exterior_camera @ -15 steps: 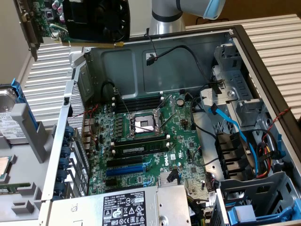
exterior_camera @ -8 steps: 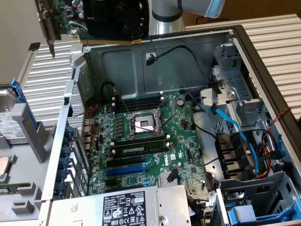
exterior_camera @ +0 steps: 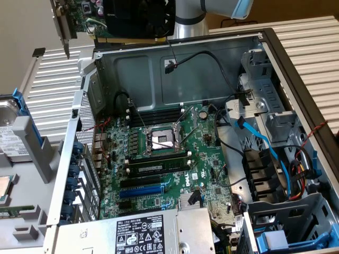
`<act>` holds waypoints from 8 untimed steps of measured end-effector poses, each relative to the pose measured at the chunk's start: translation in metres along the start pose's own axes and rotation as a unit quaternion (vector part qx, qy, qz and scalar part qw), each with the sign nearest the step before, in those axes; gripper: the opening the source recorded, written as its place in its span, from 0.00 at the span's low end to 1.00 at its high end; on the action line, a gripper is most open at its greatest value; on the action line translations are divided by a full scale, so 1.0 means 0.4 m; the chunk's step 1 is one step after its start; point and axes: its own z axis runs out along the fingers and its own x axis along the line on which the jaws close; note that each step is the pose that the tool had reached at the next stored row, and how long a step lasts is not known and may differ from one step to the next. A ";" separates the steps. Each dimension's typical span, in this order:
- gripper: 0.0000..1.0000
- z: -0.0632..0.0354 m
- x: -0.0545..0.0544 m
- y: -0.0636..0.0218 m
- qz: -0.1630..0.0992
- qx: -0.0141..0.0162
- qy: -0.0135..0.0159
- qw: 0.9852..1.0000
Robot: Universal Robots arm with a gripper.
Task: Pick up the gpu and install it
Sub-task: 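Reach for the gpu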
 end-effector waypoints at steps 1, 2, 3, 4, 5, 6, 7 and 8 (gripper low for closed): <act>0.27 0.000 0.000 -0.003 -0.003 0.000 -0.002 1.000; 0.27 0.000 -0.001 -0.006 -0.006 -0.001 -0.003 1.000; 0.27 0.000 -0.001 -0.006 -0.008 -0.001 -0.003 1.000; 0.27 0.000 -0.001 -0.006 -0.008 -0.001 -0.003 1.000; 0.27 -0.001 -0.001 -0.007 -0.008 -0.001 -0.003 1.000; 0.27 -0.001 -0.001 -0.010 -0.010 -0.001 -0.005 1.000; 0.27 -0.001 -0.002 -0.015 -0.011 -0.001 -0.006 1.000; 0.27 -0.001 -0.002 -0.021 -0.011 -0.001 -0.007 1.000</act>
